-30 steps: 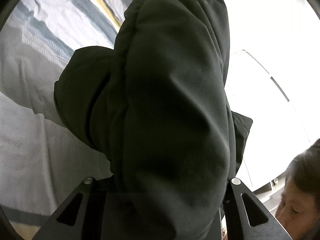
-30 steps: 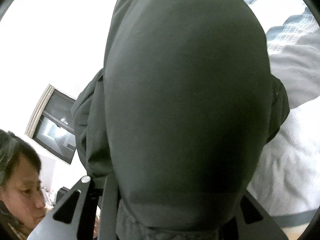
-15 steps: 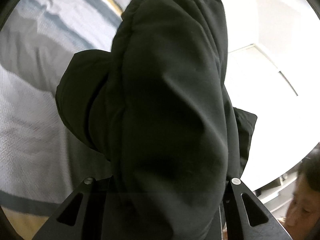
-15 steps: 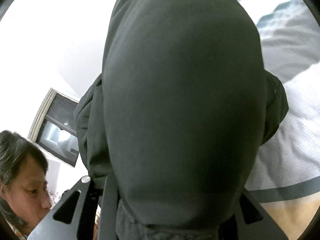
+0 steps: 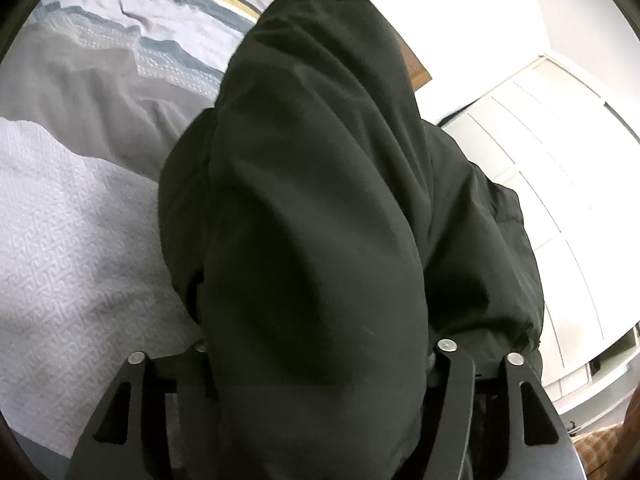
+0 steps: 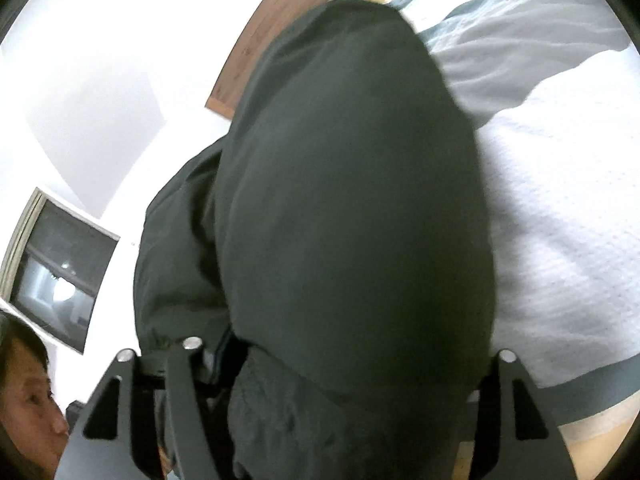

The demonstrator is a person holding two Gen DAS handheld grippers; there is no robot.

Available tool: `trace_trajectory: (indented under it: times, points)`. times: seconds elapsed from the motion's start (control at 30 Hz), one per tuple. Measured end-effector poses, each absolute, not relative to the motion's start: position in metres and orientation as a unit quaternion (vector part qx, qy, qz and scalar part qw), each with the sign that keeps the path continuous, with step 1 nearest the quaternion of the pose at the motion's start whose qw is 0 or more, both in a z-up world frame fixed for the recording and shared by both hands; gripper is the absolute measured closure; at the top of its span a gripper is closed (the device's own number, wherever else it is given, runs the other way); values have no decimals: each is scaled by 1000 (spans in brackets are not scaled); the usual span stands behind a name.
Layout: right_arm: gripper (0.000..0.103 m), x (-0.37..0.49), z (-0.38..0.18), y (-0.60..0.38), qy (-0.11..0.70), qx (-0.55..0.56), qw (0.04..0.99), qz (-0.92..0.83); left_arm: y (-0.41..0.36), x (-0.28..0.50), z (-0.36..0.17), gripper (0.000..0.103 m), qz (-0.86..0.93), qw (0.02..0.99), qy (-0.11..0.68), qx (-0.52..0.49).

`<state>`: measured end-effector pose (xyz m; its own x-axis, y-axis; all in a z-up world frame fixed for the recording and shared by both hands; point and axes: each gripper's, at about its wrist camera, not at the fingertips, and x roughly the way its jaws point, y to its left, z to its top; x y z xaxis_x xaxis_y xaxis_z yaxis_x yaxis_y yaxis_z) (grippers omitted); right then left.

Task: Fold large clothes
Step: 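Lower the coat bundle onto the duvet and open both tools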

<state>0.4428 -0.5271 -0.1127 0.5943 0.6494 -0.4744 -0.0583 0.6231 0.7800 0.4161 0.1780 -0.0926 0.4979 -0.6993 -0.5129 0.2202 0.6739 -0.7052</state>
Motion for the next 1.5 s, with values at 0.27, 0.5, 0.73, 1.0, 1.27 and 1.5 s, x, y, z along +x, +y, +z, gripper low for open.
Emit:
trace_trajectory:
  times: [0.27, 0.5, 0.73, 1.0, 1.27, 1.5]
  points:
    - [25, 427, -81, -530, 375, 357, 836, 183, 219, 437, -100, 15, -246, 833, 390, -307]
    - [24, 431, -75, -514, 363, 342, 848, 181, 198, 450, -94, 15, -254, 838, 375, -304]
    - [22, 427, -58, -475, 350, 322, 864, 167, 205, 438, -91, 11, -239, 859, 351, -287]
    - [22, 393, -26, -480, 323, 304, 891, 95, 215, 401, -50, 12, -150, 898, 341, -232]
    - [22, 320, 26, -474, 296, 299, 905, 57, 212, 350, 23, 9, -122, 913, 319, -224]
    - [22, 315, 47, -408, 304, 247, 917, 71, 149, 344, 51, 8, -120, 926, 322, -158]
